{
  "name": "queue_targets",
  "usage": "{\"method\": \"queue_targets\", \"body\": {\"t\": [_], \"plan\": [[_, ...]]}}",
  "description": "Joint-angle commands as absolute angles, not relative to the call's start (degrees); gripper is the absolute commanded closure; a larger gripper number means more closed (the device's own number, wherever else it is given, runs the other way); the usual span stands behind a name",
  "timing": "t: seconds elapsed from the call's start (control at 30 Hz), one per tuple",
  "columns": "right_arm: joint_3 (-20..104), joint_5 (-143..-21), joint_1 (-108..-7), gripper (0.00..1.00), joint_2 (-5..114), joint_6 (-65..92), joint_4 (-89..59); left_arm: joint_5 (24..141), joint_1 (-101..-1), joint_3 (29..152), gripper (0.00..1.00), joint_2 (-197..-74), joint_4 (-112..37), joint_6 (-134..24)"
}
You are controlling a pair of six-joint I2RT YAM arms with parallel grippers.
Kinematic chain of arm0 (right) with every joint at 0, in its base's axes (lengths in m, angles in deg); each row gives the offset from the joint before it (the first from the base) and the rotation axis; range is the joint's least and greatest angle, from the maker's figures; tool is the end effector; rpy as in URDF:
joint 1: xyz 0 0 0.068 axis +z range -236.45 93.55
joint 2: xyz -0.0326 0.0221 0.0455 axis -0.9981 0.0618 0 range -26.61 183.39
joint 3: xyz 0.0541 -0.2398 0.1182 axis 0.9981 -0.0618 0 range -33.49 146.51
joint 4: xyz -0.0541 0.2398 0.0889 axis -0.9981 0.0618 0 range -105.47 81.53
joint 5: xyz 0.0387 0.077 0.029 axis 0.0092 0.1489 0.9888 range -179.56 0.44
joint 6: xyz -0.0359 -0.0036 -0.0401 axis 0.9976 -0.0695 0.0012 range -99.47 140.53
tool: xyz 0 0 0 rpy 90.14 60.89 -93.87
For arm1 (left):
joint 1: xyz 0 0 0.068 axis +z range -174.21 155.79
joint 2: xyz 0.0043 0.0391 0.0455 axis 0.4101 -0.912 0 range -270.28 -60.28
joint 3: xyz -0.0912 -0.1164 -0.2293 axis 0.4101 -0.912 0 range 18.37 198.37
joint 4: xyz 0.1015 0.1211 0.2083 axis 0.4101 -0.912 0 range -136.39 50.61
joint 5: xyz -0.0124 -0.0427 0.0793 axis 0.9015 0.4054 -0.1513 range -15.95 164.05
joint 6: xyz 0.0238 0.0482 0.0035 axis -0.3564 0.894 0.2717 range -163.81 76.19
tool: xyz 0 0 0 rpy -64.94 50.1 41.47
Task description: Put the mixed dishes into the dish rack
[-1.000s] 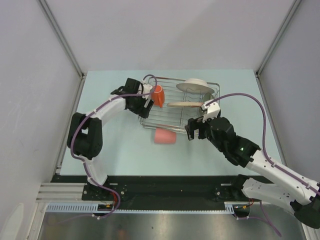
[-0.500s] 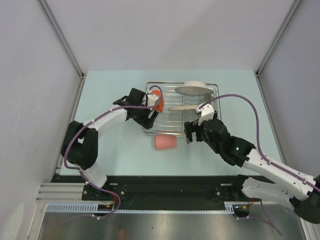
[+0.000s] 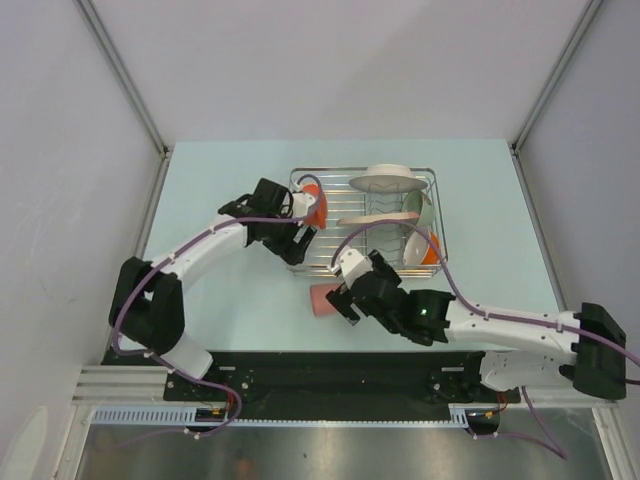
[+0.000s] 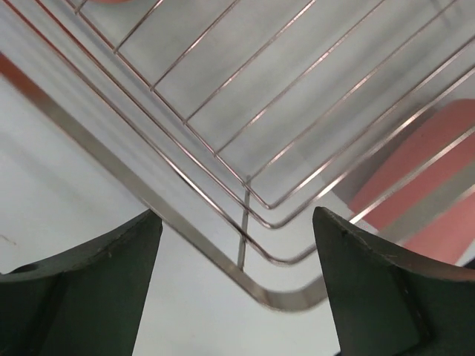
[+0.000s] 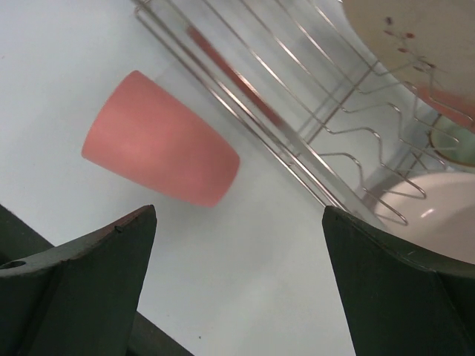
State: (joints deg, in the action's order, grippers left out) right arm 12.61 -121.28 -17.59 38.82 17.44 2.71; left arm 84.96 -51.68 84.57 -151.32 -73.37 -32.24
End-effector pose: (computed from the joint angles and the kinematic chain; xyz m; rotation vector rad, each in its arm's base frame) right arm 0.1054 0.2209 0.2655 -0.8919 1.9205 0.1252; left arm 0.2886 -0.1575 0.2358 0.9368 2.4345 -0.3473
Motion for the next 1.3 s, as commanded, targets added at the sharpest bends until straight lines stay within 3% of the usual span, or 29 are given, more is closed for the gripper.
{"method": "queue_targets", "body": {"t": [0.0, 0.3, 0.63, 0.83, 1.1, 1.27], "plan": [[17.0, -124.8, -13.7, 0.00, 44.0, 20.4, -2.5, 86.5, -51.5, 88.9, 0.12, -144.5, -78.7, -32.2], [26.2, -123.0, -8.2, 0.00, 57.6, 24.3, -5.2, 87.4, -43.5, 89.7, 0.11, -136.7, -79.6, -32.1], [31.6, -124.6, -9.7, 0.04, 71.2, 22.2, 1.0, 88.7, -39.9, 85.3, 0.11, -130.4, -77.5, -31.2], [31.6, -133.6, -10.8, 0.19, 76.4, 20.8, 3.0, 89.3, -38.9, 84.9, 0.11, -130.3, -77.2, -30.4], [31.1, -135.7, -10.2, 0.34, 74.2, 16.0, 8.0, 90.0, -38.3, 85.2, 0.11, -131.6, -76.7, -29.9], [31.1, -135.6, -8.4, 0.52, 72.0, 11.7, 13.3, 90.6, -38.3, 85.3, 0.11, -131.9, -76.7, -29.8]]}}
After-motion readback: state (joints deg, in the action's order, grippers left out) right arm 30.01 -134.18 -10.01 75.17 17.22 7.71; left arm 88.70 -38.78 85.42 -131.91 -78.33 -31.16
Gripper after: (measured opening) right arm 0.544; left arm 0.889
